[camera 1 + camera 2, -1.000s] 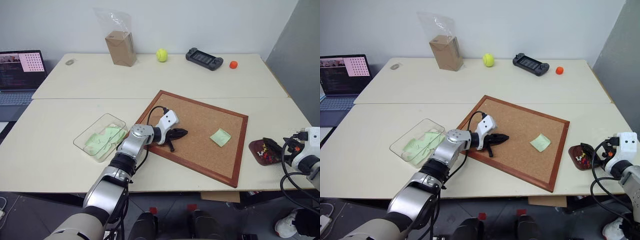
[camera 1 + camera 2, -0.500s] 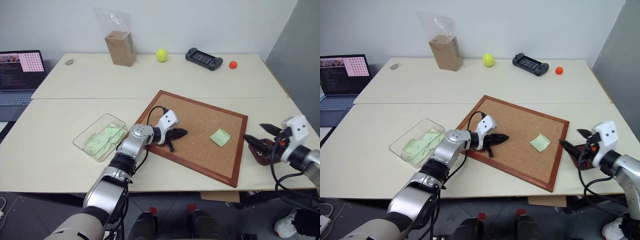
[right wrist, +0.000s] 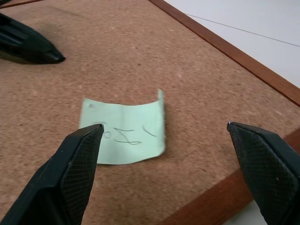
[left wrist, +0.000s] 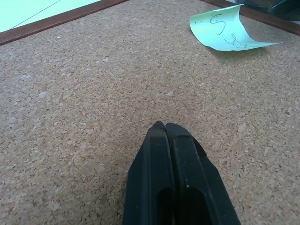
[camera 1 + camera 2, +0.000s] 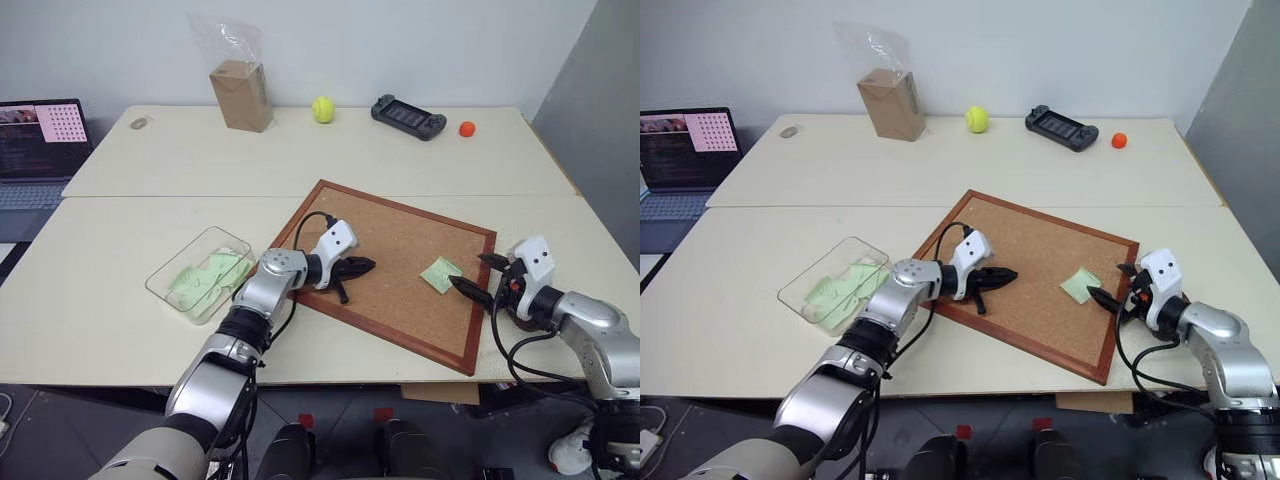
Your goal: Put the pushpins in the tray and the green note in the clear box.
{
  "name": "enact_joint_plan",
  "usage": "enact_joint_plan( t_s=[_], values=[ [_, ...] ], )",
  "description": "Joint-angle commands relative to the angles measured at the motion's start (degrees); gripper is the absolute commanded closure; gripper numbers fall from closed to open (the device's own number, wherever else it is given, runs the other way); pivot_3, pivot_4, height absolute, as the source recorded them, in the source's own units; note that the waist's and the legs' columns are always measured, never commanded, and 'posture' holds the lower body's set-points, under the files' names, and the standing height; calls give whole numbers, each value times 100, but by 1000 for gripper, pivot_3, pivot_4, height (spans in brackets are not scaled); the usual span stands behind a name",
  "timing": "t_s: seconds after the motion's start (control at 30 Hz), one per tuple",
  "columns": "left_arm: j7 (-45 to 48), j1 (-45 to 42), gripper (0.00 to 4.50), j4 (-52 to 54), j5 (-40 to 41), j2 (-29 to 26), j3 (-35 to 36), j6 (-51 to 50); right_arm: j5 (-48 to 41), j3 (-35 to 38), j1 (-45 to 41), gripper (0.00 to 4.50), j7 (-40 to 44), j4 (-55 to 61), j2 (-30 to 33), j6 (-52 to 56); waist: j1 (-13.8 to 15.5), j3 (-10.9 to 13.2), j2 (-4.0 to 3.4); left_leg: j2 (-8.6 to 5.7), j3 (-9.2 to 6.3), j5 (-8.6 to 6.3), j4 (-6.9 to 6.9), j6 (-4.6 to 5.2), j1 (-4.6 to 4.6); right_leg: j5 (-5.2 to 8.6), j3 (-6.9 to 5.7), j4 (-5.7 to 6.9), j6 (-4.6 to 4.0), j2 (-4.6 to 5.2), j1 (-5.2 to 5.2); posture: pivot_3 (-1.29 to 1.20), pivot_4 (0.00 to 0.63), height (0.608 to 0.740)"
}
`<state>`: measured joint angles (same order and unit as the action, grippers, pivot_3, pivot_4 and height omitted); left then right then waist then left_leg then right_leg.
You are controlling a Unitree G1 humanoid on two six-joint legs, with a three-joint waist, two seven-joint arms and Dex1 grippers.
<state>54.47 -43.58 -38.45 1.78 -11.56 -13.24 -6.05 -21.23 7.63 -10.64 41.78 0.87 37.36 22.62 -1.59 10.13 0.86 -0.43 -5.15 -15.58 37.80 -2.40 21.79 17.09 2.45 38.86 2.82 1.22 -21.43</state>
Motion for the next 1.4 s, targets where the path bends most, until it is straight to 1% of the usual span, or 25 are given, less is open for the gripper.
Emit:
enact_joint_plan(
  t_s=[0.03, 0.07, 0.13, 0.17, 0.2, 0.23, 0.27, 0.43, 0.47, 0.57, 0.6, 0.63, 0.7, 0.8, 1.03, 1.1, 1.13, 1.2, 1.3, 1.33, 1.4],
  values=[
    [-9, 87, 4500, -28, -120, -72, -73, -149, 13, -10, -287, 18, 8, -279, -202, -148, -1, 0, 0, 0, -1, 0, 0, 0, 0, 0, 0, 0, -1, 0, 0, 0, 150, 740],
    [-10, 83, 4500, -26, -116, -71, -70, -156, -25, 5, -322, 18, 14, -304, -248, -126, -3, 0, 0, 0, -1, 0, 0, 0, 0, -1, 0, 1, -1, 0, 0, 0, 150, 740],
    [-5, 80, 4500, -11, -104, -72, -61, -171, -86, -17, -350, 382, 126, -281, -293, -74, -4, 0, -1, 0, -1, 0, 0, 0, 0, -9, 0, 1, -15, 0, 0, 0, 150, 740],
    [-4, 80, 4500, -9, -104, -74, -62, -171, -50, -67, -334, 436, 178, -273, -286, -91, -5, 0, -1, 0, -1, 0, 0, 0, 1, -14, 0, 1, -25, 0, -1, 0, 150, 740],
    [-2, 80, 4500, -8, -104, -74, -62, -172, -22, -96, -321, 643, 199, -281, -293, -108, -6, 0, -1, 0, 0, 0, 0, 0, 1, -15, 0, 1, -25, 0, -1, 0, 150, 740],
    [-2, 79, 4500, -8, -105, -74, -63, -173, 11, -130, -312, 986, 214, -303, -296, -116, -6, 0, -1, -1, 0, 0, 0, 0, 1, -15, 1, 1, -25, 0, -1, 0, 150, 740],
    [1, 80, 4500, 0, -104, -76, -63, -178, 44, -161, -304, 1144, 224, -316, -293, -125, -7, 0, -1, -1, 0, 0, 0, 0, 1, -15, 0, 1, -25, 0, -1, 0, 150, 740],
    [-16, 67, 4500, -14, -124, -82, -69, -183, 270, -246, -336, 2402, 129, -502, -343, -317, -7, 0, -1, -1, 0, 0, 0, 0, 1, -15, 0, 1, -26, 0, -1, 0, 150, 740],
    [-24, 62, 4500, -22, -132, -82, -71, -181, 311, -256, -337, 2499, 123, -530, -350, -361, -8, 0, -1, -1, 0, 0, 0, 0, 1, -15, 0, 1, -26, 0, -1, 0, 150, 740],
    [-28, 63, 4500, -15, -133, -86, -70, -192, 268, -175, -358, 3015, 79, -551, -430, -337, -8, 0, -1, -1, 1, 0, 0, 0, 0, -15, 0, 1, -26, 0, -1, 0, 150, 740],
    [-26, 67, 4500, -8, -132, -89, -71, -197, 263, -146, -372, 3282, 51, -563, -450, -336, -8, 0, -1, -1, 1, 0, 0, 0, 0, -15, 0, 1, -26, 0, -1, 0, 150, 740],
    [-25, 70, 4500, -3, -131, -90, -71, -199, 265, -129, -382, 3414, 33, -571, -461, -339, -8, 0, -1, -1, 1, 0, 0, 0, 0, -15, 0, 1, -26, 0, -1, 0, 150, 740],
    [-27, 77, 4500, 2, -134, -94, -74, -204, 209, -71, -397, 3933, 23, -579, -481, -312, -7, 0, -1, -1, 1, 0, 0, 0, 0, -15, 1, 1, -26, 0, -1, 0, 150, 740],
    [-22, 96, 4500, 24, -131, -101, -74, -217, 95, -4, -385, 4455, 53, -508, -495, -232, -8, 0, -1, -1, 1, 0, 0, 0, 0, -15, 1, 2, -26, 0, -1, 0, 150, 740],
    [3, 153, 4500, 144, -40, -142, 5, -263, -319, 220, -430, 4455, 52, -66, -530, 78, -10, 0, -1, 0, -1, 0, 0, 0, 0, -16, 0, 2, -27, 0, -1, 0, 150, 740],
    [104, 186, 4105, 329, 165, -162, 140, -443, -384, 262, -501, 4500, -10, 64, -538, 162, -28, 1, -1, 0, -1, 0, 0, 0, 0, -16, 1, 2, -27, 0, -2, 0, 150, 740],
    [206, 212, 4042, 491, 329, -177, 222, -634, -402, 269, -543, 4500, -40, 115, -531, 189, -30, 1, -1, 1, 0, 0, 0, 0, 1, -16, 1, 2, -26, -1, -3, 0, 150, 740],
    [379, 269, 3613, 898, 704, -242, 421, -1117, -431, 244, -640, 4500, -69, 208, -525, 244, -43, 3, -2, 3, 0, 0, -1, 0, 2, -16, 2, 5, -27, -3, -8, 0, 150, 740],
    [536, 343, 3028, 1814, 1530, -466, 946, -2297, -442, 136, -841, 4500, -79, 294, -574, 274, -61, 21, 0, 5, -2, 0, -3, 0, 16, -16, 3, 12, -28, -6, -29, 0, 150, 740],
    [547, 370, 2769, 2151, 1844, -563, 1144, -2725, -433, 88, -907, 4500, -73, 311, -598, 275, -64, 24, 0, 10, -10, 0, -3, 0, 26, -16, 1, 16, -29, -7, -38, 0, 150, 740],
    [463, 407, 2387, 2753, 2552, -715, 1595, -3648, -423, 2, -1043, 4500, -58, 324, -658, 297, -73, 29, -2, 14, -29, 1, -3, -1, 37, -17, -1, 17, -29, -7, -50, 0, 150, 740]
  ],
)
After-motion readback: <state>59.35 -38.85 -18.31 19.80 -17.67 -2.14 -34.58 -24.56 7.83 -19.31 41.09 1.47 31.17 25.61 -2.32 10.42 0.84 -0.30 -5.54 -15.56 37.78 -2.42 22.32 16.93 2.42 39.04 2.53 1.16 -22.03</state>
